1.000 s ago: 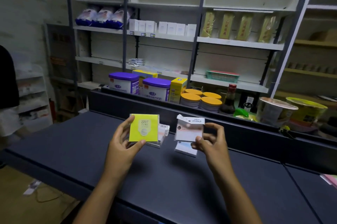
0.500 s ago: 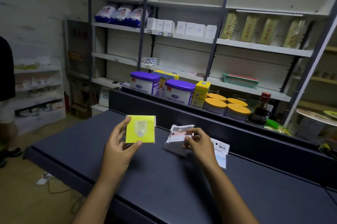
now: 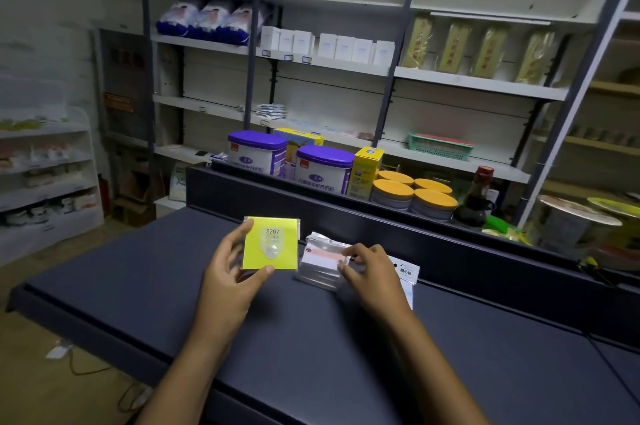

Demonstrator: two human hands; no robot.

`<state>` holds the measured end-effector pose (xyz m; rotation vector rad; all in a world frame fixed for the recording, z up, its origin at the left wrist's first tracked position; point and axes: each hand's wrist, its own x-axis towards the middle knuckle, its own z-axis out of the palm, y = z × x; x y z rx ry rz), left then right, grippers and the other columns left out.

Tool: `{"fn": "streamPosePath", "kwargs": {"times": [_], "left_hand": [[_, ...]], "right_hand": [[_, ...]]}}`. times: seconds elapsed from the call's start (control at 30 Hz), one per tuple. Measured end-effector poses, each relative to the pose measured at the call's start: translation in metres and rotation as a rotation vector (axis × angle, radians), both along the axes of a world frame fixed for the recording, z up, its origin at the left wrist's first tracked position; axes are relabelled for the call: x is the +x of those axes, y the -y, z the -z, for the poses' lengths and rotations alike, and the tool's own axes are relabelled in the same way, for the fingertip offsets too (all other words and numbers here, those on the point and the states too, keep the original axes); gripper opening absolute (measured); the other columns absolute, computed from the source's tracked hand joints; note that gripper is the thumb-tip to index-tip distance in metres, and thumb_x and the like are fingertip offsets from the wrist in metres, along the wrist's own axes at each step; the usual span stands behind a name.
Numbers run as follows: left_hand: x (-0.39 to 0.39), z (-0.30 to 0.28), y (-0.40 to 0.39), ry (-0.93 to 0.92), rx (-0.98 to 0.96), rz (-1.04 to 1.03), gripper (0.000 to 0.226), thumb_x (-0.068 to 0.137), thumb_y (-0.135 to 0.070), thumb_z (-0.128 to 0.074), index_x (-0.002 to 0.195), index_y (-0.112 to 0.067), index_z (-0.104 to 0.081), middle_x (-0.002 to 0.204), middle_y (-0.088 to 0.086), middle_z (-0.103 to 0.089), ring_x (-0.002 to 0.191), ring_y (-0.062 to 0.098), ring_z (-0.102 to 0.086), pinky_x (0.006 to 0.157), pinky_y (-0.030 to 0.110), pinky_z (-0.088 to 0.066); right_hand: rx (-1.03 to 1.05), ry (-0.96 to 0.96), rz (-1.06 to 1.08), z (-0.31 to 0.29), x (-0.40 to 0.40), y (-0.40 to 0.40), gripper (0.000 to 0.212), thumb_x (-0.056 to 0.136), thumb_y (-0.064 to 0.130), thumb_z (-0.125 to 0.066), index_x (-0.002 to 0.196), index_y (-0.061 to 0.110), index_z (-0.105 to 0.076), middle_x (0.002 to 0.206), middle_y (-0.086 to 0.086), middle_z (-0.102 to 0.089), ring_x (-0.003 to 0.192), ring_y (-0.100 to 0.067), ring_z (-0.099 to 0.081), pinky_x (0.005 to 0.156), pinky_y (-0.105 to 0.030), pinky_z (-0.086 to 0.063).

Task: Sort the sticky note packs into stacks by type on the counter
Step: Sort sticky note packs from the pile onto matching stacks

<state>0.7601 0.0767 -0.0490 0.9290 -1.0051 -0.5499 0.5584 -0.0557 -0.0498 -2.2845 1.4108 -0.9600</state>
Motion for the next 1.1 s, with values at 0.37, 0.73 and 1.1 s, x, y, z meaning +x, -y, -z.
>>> {"fn": "streamPosePath", "kwargs": {"times": [0.37,0.73,1.1], "left_hand": [[-0.111,-0.013,0.045,0.081,0.037,0.174,0.07,0.078,0.017,-0.068,0.134,-0.021,-0.052,0.132,0.0,-0.06,0.113,0.013,-0.064,0.083,0.016,-0.053],[-0.222,0.0,0.107,0.401,0.243,0.298,0.07,0.074,0.001,-0.079,0.131,-0.027,-0.049,0.116,-0.006,-0.061,0.099,0.006,-0.061,0.083,0.02,-0.053],[-0.245,0.022,0.125,0.674,0.453,0.313,0.073,0.08,-0.014,-0.076,0.144,-0.019,-0.04,0.141,0.005,-0.051,0.127,0.017,-0.05,0.102,0.022,-0.04]], "right_hand": [[-0.053,-0.375,0.202,-0.026,-0.161,-0.001,0.036,0.091,0.045,-0.061,0.121,0.026,-0.053,0.11,0.006,-0.054,0.11,-0.016,-0.054,0.084,-0.033,-0.048],[-0.028,-0.395,0.32,-0.029,-0.251,-0.003,0.04,0.091,0.054,-0.058,0.122,0.028,-0.052,0.116,0.007,-0.053,0.11,-0.015,-0.053,0.086,-0.035,-0.051],[-0.018,-0.304,0.303,-0.022,-0.252,0.002,0.028,0.093,0.048,-0.058,0.117,0.032,-0.055,0.106,0.011,-0.051,0.1,-0.009,-0.052,0.082,-0.032,-0.052]]}}
